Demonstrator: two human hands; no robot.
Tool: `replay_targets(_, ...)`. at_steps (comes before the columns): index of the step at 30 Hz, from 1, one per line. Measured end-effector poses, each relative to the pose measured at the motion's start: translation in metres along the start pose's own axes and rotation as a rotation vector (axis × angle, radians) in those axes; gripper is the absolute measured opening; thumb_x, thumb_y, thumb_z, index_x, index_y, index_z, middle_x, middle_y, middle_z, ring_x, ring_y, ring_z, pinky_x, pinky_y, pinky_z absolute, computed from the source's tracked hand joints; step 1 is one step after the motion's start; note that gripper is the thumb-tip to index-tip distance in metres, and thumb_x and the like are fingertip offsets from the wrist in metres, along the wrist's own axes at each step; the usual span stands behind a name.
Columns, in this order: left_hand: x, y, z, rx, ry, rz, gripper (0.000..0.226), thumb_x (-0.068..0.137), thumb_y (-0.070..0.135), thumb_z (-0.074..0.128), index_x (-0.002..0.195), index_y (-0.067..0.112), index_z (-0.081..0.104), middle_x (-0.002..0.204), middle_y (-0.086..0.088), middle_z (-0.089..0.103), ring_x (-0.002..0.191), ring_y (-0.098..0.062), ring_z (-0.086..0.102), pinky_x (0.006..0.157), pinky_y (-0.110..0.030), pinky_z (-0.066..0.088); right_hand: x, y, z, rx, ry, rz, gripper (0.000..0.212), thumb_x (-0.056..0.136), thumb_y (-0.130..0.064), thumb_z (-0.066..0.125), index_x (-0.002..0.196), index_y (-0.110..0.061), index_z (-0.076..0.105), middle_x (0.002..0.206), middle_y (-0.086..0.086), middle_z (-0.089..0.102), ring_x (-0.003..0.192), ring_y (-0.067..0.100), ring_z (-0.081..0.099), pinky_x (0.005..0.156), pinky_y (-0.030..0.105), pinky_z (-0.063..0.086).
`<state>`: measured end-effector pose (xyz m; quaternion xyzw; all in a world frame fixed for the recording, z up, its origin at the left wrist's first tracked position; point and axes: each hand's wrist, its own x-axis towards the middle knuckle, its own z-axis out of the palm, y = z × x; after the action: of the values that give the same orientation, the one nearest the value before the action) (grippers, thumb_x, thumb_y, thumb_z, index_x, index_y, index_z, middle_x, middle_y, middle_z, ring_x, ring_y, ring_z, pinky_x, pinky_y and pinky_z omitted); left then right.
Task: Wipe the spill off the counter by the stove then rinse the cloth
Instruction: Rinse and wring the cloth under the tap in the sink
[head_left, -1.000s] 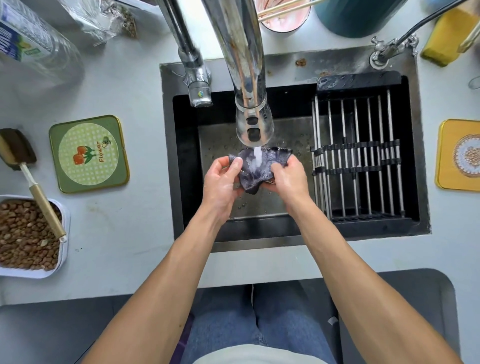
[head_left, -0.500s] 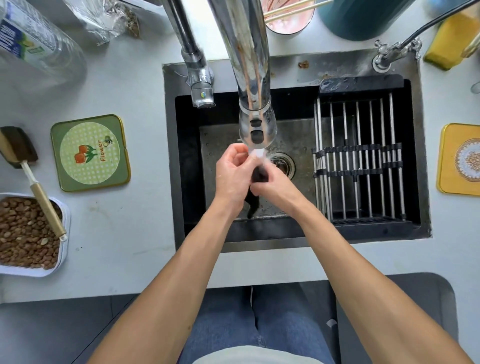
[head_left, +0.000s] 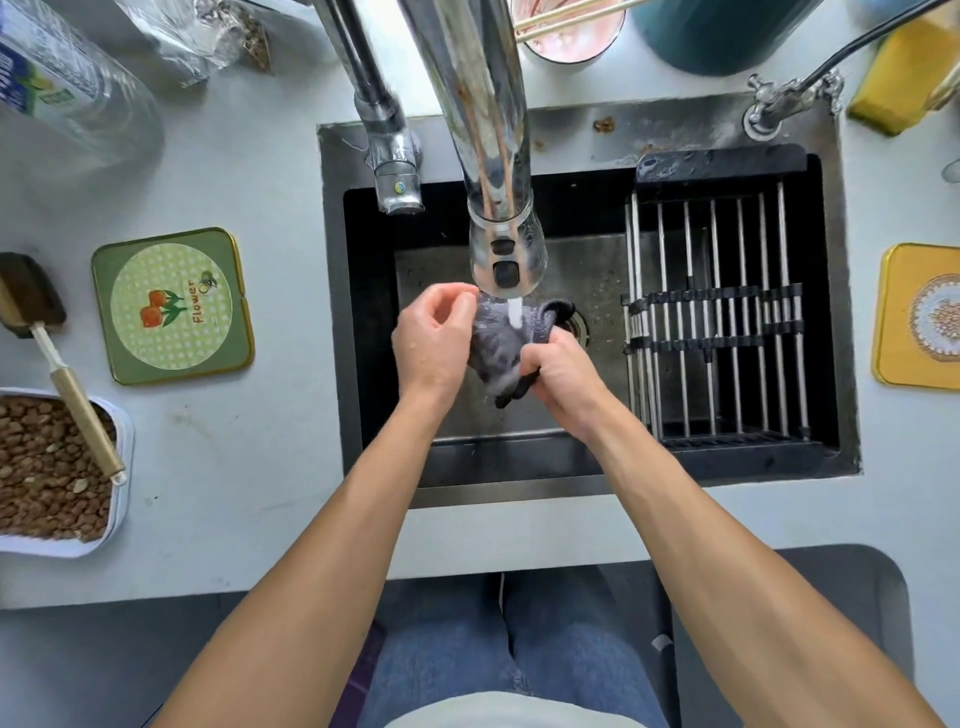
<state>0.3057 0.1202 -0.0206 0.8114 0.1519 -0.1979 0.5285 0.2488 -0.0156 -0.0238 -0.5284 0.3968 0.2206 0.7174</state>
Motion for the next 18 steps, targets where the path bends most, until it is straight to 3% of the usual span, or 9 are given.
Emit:
replay_targets(2, 0.010, -0.006, -0.004, 0.076, -0.063, -0.130, 0.023, 0.099, 0.044, 0.065, 0.101, 0.025, 0.078, 0.098, 0.011, 0.076, 0.095, -0.008, 0.068, 0.094, -0.043, 0.059, 0.001, 0.002, -0.003, 0.020, 0.001, 0.021, 0.053, 0.058, -0.001, 0.051, 0.110, 0.008, 0.055, 0.100, 0.017, 0.053, 0.094, 0.032, 0.053, 0.079, 0.044, 0.049)
replay_targets(4, 0.017, -0.011, -0.009, 0.092, -0.236, -0.314, 0.054, 0.098, 0.064, 0.056, 0.121, 0.021, 0.078, 0.123, 0.001, 0.077, 0.120, -0.019, 0.069, 0.114, -0.050, 0.050, 0.002, 0.003, -0.009, 0.053, -0.041, 0.020, 0.045, 0.066, 0.000, 0.055, 0.110, -0.004, 0.061, 0.098, 0.016, 0.059, 0.092, 0.031, 0.056, 0.074, 0.038, 0.054)
replay_targets(5, 0.019, -0.013, -0.011, 0.047, -0.358, -0.382, 0.064, 0.098, 0.072, 0.051, 0.126, 0.021, 0.077, 0.130, -0.004, 0.076, 0.124, -0.024, 0.069, 0.116, -0.050, 0.048, 0.003, 0.004, -0.012, 0.058, -0.067, 0.017, 0.042, 0.072, 0.002, 0.058, 0.113, -0.004, 0.065, 0.098, 0.014, 0.067, 0.092, 0.031, 0.063, 0.075, 0.038, 0.058)
replay_targets(8, 0.018, -0.014, -0.011, -0.154, -0.637, -0.423, 0.066, 0.104, 0.071, 0.039, 0.125, 0.023, 0.078, 0.121, -0.009, 0.081, 0.108, -0.019, 0.079, 0.089, -0.031, 0.059, 0.006, 0.007, -0.015, 0.021, -0.087, 0.015, 0.045, 0.083, 0.012, 0.058, 0.126, 0.000, 0.064, 0.110, 0.015, 0.077, 0.101, 0.031, 0.074, 0.087, 0.042, 0.062)
replay_targets(10, 0.017, -0.016, -0.008, -0.207, -0.629, -0.386, 0.050, 0.109, 0.055, 0.046, 0.128, 0.020, 0.076, 0.123, -0.008, 0.081, 0.110, -0.019, 0.078, 0.083, -0.026, 0.061, 0.007, 0.005, -0.015, -0.047, -0.057, 0.023, 0.050, 0.080, 0.015, 0.059, 0.128, 0.001, 0.062, 0.119, 0.021, 0.076, 0.110, 0.038, 0.073, 0.097, 0.051, 0.060)
replay_targets(13, 0.017, -0.020, -0.007, -0.226, -0.543, -0.357, 0.033, 0.107, 0.028, 0.062, 0.134, 0.009, 0.068, 0.128, -0.014, 0.078, 0.123, -0.034, 0.073, 0.104, -0.048, 0.060, 0.011, -0.005, -0.019, -0.206, -0.022, 0.035, 0.054, 0.073, 0.008, 0.060, 0.127, 0.004, 0.057, 0.126, 0.032, 0.068, 0.116, 0.051, 0.067, 0.098, 0.066, 0.056)
replay_targets(15, 0.018, -0.024, -0.008, -0.187, -0.505, -0.340, 0.028, 0.104, 0.017, 0.066, 0.131, 0.012, 0.069, 0.125, -0.013, 0.079, 0.118, -0.035, 0.075, 0.100, -0.055, 0.062, 0.014, -0.011, -0.024, -0.345, -0.004, 0.033, 0.044, 0.072, -0.001, 0.057, 0.116, 0.003, 0.056, 0.117, 0.028, 0.067, 0.104, 0.046, 0.068, 0.089, 0.057, 0.059)
replay_targets(18, 0.019, -0.026, -0.011, -0.147, -0.473, -0.292, 0.025, 0.101, 0.013, 0.069, 0.125, 0.019, 0.072, 0.117, -0.008, 0.082, 0.106, -0.028, 0.080, 0.086, -0.047, 0.068, 0.019, -0.021, -0.032, -0.484, 0.043, 0.032, 0.021, 0.077, -0.003, 0.051, 0.098, -0.007, 0.053, 0.093, 0.014, 0.056, 0.087, 0.027, 0.054, 0.078, 0.042, 0.047)
